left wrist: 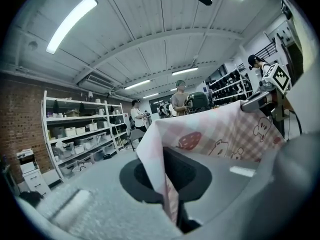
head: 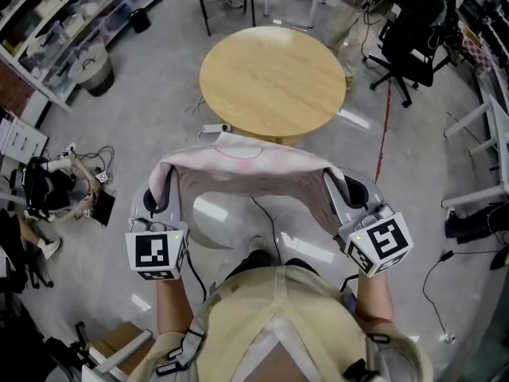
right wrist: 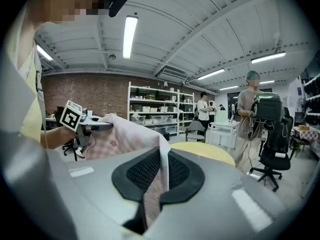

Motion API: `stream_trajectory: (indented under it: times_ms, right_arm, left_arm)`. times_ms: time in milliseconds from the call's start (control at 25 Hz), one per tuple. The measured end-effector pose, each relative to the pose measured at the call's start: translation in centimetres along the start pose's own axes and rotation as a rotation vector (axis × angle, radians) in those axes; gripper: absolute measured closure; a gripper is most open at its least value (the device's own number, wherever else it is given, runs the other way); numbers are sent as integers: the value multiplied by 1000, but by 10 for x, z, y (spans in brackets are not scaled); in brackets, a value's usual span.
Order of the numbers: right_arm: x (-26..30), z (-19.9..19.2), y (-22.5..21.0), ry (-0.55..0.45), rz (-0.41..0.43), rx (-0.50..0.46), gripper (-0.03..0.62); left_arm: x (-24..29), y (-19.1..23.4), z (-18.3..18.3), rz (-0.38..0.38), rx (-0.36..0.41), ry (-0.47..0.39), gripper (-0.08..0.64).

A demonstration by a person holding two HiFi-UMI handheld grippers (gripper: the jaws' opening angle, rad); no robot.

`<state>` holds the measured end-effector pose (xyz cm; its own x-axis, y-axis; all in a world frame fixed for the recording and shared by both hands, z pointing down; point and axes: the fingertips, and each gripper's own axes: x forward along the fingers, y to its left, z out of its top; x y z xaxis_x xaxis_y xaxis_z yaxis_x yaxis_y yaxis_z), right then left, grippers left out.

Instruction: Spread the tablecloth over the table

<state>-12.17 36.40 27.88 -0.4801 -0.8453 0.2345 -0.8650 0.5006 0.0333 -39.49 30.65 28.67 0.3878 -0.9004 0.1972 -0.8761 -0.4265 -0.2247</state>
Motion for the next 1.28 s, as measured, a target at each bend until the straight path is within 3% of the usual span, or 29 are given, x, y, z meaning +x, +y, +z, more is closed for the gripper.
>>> stream_trajectory:
  times_ms: [360,560,760,1000,1280]
  right_arm:
    - [34,16,-52,-25,-7,-27,583]
    - [49,24,-86,-40,62,-75,583]
    - [58,53,-129,-88,142,-118,583]
    - [62,52,-172,-117,166,-149,583]
    - [109,73,-215,-122,136,-172,581]
  left_arm:
    - [76,9,32,-6,39,-21,554]
    - [114,8,53,89,68,-26,554]
    - [156,3,97,163,110,-37,554]
    - [188,-14,116,158,152,-25,554]
    - [246,1,132,127,203,14,554]
